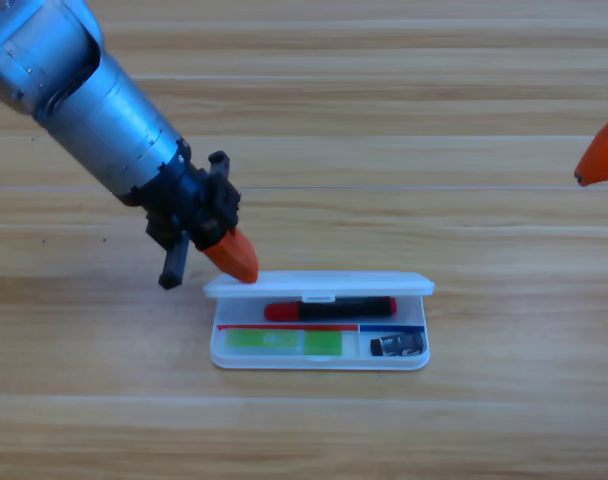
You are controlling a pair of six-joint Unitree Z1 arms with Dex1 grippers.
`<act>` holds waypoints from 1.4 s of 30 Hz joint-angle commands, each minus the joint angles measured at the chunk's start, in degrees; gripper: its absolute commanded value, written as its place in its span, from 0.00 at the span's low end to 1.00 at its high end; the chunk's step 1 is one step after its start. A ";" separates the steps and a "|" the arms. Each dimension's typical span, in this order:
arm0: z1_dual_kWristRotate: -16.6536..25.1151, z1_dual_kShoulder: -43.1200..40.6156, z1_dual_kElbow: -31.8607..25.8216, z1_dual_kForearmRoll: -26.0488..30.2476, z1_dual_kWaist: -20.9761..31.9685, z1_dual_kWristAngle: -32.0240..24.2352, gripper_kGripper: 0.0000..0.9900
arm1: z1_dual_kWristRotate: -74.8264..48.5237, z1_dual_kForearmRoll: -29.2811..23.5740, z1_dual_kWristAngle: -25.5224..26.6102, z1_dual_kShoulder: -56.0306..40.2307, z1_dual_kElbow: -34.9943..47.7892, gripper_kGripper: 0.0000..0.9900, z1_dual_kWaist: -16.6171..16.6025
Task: Clean up eraser and pencils
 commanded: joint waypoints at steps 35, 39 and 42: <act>-0.26 7.94 11.47 -15.29 -4.71 4.02 0.00 | 0.38 -0.79 1.57 2.04 2.13 0.95 3.38; -0.34 8.65 11.56 -15.64 -4.97 4.29 0.00 | 0.38 -0.70 1.57 2.13 2.13 0.95 3.38; -0.70 7.86 11.30 -15.46 -5.15 4.55 0.00 | 0.38 -0.79 1.57 2.22 2.13 0.95 3.47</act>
